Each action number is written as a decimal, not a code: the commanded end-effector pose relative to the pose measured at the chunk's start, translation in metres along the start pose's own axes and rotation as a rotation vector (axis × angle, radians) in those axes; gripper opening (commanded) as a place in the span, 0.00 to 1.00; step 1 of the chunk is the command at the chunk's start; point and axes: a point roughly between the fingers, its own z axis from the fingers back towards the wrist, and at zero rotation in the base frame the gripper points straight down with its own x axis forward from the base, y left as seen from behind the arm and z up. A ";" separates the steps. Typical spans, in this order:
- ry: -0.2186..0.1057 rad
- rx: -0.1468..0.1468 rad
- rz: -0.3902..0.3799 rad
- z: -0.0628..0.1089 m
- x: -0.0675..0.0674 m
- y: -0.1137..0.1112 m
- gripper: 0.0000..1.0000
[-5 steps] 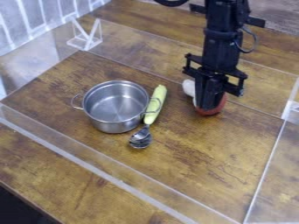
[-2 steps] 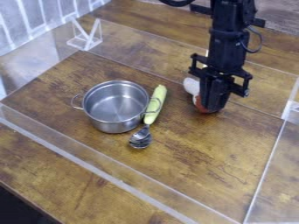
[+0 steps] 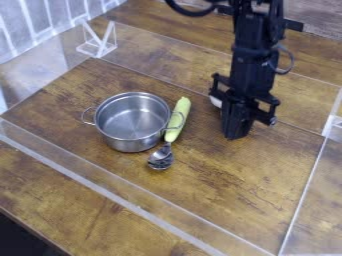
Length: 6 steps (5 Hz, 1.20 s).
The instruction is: Remove the mushroom from the silver pot and put it on the table
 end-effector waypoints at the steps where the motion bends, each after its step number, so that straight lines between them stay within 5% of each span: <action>1: -0.095 0.038 -0.053 0.035 -0.006 -0.017 1.00; 2: -0.111 0.049 -0.075 0.034 -0.013 -0.026 1.00; 3: -0.124 0.057 -0.081 0.034 -0.016 -0.028 0.00; 4: -0.133 0.070 -0.087 0.032 -0.020 -0.029 1.00; 5: -0.143 0.078 -0.098 0.034 -0.024 -0.031 1.00; 6: -0.145 0.082 -0.107 0.029 -0.024 -0.029 0.00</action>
